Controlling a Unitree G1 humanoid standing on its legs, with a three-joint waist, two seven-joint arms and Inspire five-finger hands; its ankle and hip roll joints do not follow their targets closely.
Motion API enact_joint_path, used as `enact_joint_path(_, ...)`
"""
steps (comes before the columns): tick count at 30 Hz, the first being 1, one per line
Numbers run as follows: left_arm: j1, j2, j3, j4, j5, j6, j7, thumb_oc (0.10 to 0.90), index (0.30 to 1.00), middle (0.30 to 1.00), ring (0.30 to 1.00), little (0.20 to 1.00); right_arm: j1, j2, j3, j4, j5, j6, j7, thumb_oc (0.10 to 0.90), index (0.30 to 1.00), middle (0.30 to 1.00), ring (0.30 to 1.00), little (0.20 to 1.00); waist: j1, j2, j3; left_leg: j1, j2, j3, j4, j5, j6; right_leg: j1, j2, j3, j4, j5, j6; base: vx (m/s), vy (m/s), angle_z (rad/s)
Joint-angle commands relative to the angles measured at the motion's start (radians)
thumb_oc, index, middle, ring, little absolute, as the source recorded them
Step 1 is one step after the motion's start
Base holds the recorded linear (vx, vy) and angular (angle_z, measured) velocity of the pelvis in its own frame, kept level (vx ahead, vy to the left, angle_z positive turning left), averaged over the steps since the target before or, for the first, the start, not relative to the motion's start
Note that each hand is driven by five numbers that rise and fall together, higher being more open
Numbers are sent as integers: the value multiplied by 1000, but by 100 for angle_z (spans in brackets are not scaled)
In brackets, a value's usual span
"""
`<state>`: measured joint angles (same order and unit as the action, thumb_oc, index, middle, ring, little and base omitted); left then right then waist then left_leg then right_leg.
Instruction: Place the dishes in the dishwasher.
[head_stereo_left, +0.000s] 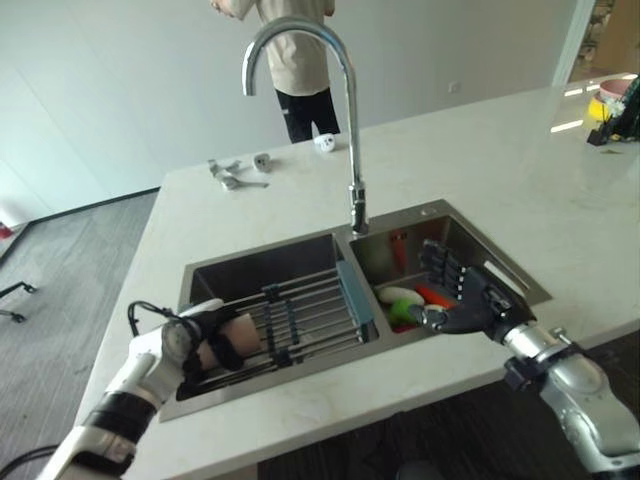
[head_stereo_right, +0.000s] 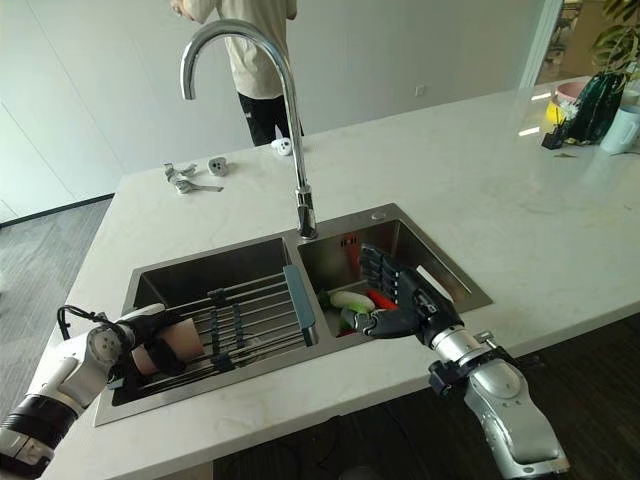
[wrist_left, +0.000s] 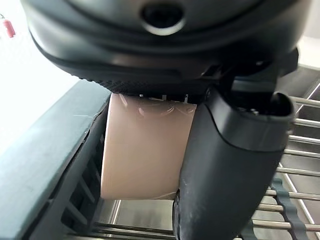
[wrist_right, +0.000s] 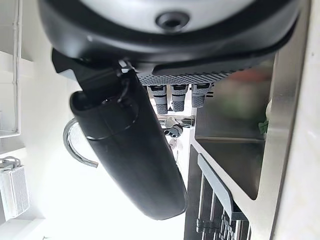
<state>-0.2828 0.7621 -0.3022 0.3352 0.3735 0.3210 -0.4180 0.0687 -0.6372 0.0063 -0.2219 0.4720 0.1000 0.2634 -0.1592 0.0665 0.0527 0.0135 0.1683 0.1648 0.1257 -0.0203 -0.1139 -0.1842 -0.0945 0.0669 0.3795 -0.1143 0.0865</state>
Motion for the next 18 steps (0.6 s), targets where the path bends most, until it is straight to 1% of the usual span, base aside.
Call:
enact_joint_path(1,-40,110,170,-63,-236,-255,328,400,300,300,300,300,-106,7,-99,-72,5,-121,11,800,900,900,900,900,12,-30,4,-21,-17,-1,174,-190,43,91,-32,-74,-80,-28,56,2,-12,5)
enact_joint_path(3,-14,86,239,-152,-290,-358,425,400,300,300,300,300,-87,26,-110,-66,-4,-140,16,800,900,900,900,900,19,-37,2,-25,-19,-12,174,-191,43,92,-33,-75,-80,-30,54,-2,-29,7)
enact_joint_path(4,1,65,273,-190,-297,-418,494,400,300,300,300,300,-79,37,-114,-64,-9,-148,14,800,900,900,900,900,25,-42,0,-27,-19,-18,174,-191,44,93,-35,-78,-80,-30,53,2,-43,9)
enact_joint_path(5,16,43,312,-227,-278,-474,562,400,300,300,300,300,-73,47,-116,-62,-14,-153,11,800,900,900,900,900,30,-47,-2,-29,-20,-24,174,-192,43,94,-36,-81,-80,-32,51,8,-50,12)
enact_joint_path(6,36,20,355,-269,-240,-560,667,400,300,300,300,300,-65,62,-117,-63,-24,-158,7,800,900,900,900,900,37,-53,-4,-31,-21,-32,174,-193,42,96,-36,-83,-80,-34,49,13,-52,19)
enact_joint_path(7,53,9,384,-301,-228,-615,734,400,300,300,300,300,-59,68,-118,-68,-26,-157,2,800,900,900,900,900,41,-58,-6,-32,-23,-38,174,-195,42,97,-37,-85,-80,-35,48,16,-63,16)
enact_joint_path(8,74,-18,434,-371,-236,-680,788,400,300,300,300,300,-49,80,-124,-79,-29,-153,0,800,900,900,900,900,47,-67,-9,-35,-24,-48,174,-197,42,99,-37,-88,-80,-38,45,17,-60,17)
enact_joint_path(10,101,-55,488,-449,-229,-788,874,400,300,300,300,300,-38,95,-131,-99,-31,-142,-8,800,900,900,900,900,51,-73,-13,-38,-26,-61,174,-199,42,102,-33,-85,-80,-42,39,16,-52,15)
enact_joint_path(11,98,-66,502,-473,-229,-818,902,400,300,300,300,300,-38,101,-133,-102,-31,-143,-14,800,900,900,900,900,54,-75,-14,-39,-26,-66,174,-200,42,103,-32,-84,-80,-44,37,10,-30,15)
enact_joint_path(12,100,-71,508,-483,-221,-832,918,400,300,300,300,300,-38,102,-133,-103,-31,-143,-16,800,900,900,900,900,53,-75,-14,-39,-27,-68,174,-200,42,104,-32,-84,-80,-44,36,7,-34,13)
enact_joint_path(13,102,-84,537,-536,-204,-893,989,400,300,300,300,300,-35,117,-138,-121,-19,-152,-55,800,900,900,900,900,57,-75,-18,-43,-29,-82,174,-201,41,106,-27,-80,-80,-48,33,12,-55,17)
enact_joint_path(14,100,-91,562,-585,-180,-939,1063,400,300,300,300,300,-33,143,-138,-133,10,-152,-81,800,900,900,900,900,61,-74,-22,-46,-29,-94,174,-202,39,110,-24,-82,-80,-52,29,14,-65,16)
enact_joint_path(18,107,-111,603,-661,-173,-1011,1160,400,300,300,300,300,-24,189,-132,-170,13,-170,-134,800,900,900,900,900,80,-74,-30,-53,-32,-116,174,-200,36,115,-25,-97,-80,-58,27,14,-72,24)
